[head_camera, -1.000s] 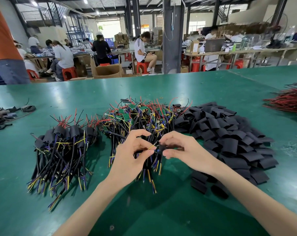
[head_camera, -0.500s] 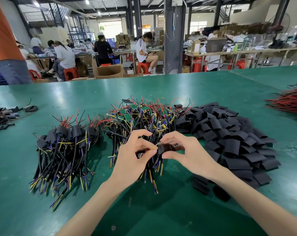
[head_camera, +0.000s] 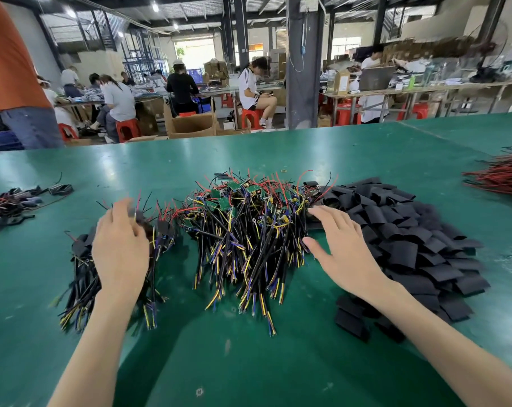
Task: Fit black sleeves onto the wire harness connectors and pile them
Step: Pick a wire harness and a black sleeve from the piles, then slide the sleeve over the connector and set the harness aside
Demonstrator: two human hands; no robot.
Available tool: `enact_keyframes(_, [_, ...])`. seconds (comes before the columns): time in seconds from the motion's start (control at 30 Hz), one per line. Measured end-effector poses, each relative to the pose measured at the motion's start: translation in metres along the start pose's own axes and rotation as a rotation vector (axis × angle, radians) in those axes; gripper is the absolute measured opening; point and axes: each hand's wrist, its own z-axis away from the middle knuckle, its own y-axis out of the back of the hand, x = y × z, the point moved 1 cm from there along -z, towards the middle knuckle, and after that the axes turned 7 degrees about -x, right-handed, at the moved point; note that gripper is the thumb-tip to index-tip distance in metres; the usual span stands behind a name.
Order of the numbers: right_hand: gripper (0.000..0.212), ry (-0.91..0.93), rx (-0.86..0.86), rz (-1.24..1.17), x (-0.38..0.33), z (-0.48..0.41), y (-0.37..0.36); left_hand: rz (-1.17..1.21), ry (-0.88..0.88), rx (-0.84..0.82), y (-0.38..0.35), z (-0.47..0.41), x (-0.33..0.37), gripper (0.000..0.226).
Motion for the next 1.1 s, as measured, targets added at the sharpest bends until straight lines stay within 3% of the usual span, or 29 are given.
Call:
enact_keyframes(0.07, [0.047,-0.042,-0.018,0.057,0.005,-0.001,-0.002,-0.119,0.101,-0.191,-0.003,0.000,-0.004,0.039])
enact_keyframes(0.17, [0.046,-0.112,-0.038,0.129,0.012,-0.002,-0.002,-0.169,0.143,-0.304,-0.004,0.001,-0.001,0.033])
enact_keyframes(0.23, [0.048,-0.174,-0.045,0.194,0.015,-0.002,-0.002,-0.231,0.129,-0.279,-0.004,0.001,0.005,0.027])
enact_keyframes(0.37, [0.052,-0.279,-0.027,0.294,0.020,-0.003,-0.002,-0.229,-0.039,-0.073,-0.012,-0.008,0.037,0.020])
enact_keyframes(0.43, [0.052,-0.310,-0.032,0.316,0.021,-0.003,-0.002,-0.167,0.027,-0.232,-0.029,-0.023,0.051,0.022])
enact_keyframes(0.53, [0.053,-0.343,-0.040,0.340,0.024,-0.004,-0.001,-0.276,0.141,-0.533,-0.058,-0.041,0.058,0.027])
enact_keyframes(0.63, [0.053,-0.357,-0.039,0.361,0.028,-0.006,0.000,-0.319,0.164,-0.709,-0.071,-0.047,0.054,0.026])
enact_keyframes(0.73, [0.052,-0.358,-0.021,0.355,0.028,-0.007,0.001,-0.166,0.263,-0.723,-0.075,-0.056,0.049,0.009])
enact_keyframes(0.87, [0.050,-0.360,-0.005,0.355,0.029,-0.007,0.000,0.507,0.628,-0.727,-0.072,-0.070,0.052,0.017])
enact_keyframes(1.1, [0.046,-0.371,0.049,0.313,0.031,-0.006,0.001,1.148,0.896,-0.723,-0.042,-0.092,0.065,0.006])
